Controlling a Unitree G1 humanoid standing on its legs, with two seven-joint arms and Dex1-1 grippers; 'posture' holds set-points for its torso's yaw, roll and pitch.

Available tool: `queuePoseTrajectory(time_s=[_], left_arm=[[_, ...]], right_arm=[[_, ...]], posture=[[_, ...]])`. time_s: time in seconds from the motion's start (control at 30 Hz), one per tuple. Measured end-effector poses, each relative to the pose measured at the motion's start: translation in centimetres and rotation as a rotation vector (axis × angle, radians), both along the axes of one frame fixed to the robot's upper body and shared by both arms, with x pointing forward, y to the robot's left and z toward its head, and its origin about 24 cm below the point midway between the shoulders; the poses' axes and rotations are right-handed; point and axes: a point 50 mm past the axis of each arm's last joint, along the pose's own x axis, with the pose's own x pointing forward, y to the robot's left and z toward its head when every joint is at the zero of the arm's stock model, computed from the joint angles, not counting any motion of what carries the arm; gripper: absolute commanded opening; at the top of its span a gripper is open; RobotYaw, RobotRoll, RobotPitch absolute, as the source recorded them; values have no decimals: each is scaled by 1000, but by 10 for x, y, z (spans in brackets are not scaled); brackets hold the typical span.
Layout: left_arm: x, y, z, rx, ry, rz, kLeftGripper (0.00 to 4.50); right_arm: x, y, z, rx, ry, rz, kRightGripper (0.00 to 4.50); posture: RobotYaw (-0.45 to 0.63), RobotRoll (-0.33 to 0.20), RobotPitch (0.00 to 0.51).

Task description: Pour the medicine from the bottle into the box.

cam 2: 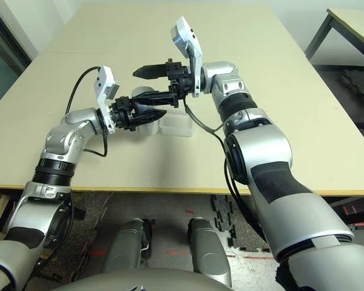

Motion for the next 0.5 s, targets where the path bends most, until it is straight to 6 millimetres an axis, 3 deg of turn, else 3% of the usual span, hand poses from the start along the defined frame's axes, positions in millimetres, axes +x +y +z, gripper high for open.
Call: queuePoseTrajectory(time_s=[0.5], left_arm=[[0,-3,0,-9,0,1,2646]], right_arm=[[5,2,-5,-5,1,-110,4500]], posture=[[-51,0,107]])
